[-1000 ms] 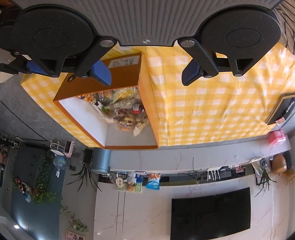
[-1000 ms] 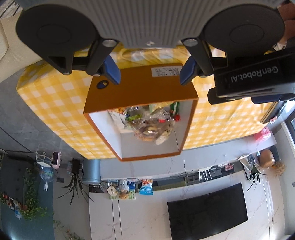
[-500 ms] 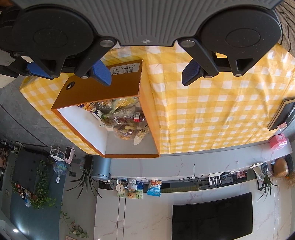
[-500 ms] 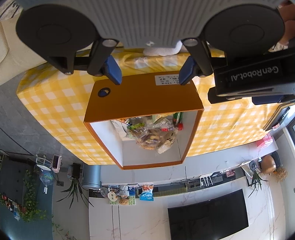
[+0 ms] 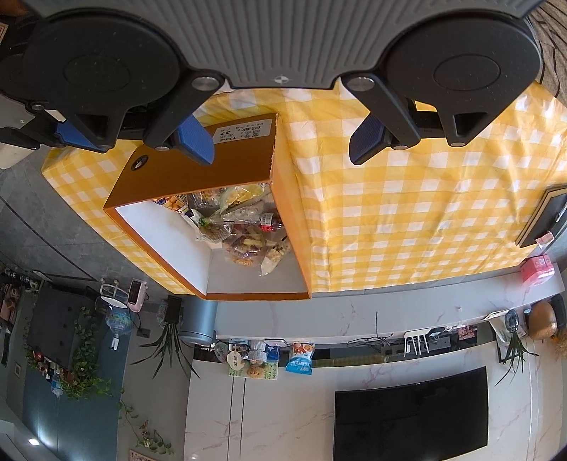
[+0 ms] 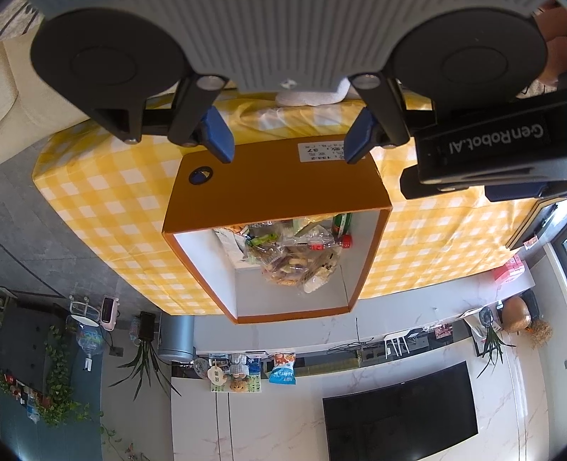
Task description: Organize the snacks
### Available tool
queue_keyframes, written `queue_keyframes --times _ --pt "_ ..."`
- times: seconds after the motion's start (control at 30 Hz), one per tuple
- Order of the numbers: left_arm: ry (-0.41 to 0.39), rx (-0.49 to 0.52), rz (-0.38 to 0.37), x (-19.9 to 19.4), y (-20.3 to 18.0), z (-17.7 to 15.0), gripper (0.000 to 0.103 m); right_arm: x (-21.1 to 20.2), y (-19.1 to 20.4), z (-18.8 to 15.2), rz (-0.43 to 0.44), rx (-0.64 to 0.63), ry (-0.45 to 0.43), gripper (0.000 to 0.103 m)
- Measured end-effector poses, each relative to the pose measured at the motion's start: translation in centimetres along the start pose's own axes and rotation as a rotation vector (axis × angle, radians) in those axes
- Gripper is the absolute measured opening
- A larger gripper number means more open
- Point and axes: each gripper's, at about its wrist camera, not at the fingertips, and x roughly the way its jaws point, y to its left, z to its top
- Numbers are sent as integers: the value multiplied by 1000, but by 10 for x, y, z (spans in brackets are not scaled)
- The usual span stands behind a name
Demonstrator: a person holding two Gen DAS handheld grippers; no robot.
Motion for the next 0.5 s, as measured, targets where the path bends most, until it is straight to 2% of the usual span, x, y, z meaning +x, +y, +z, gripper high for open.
queue_keyframes --times 0.5 --pt "8 4 -3 1 2 1 101 2 1 0 0 -1 3 67"
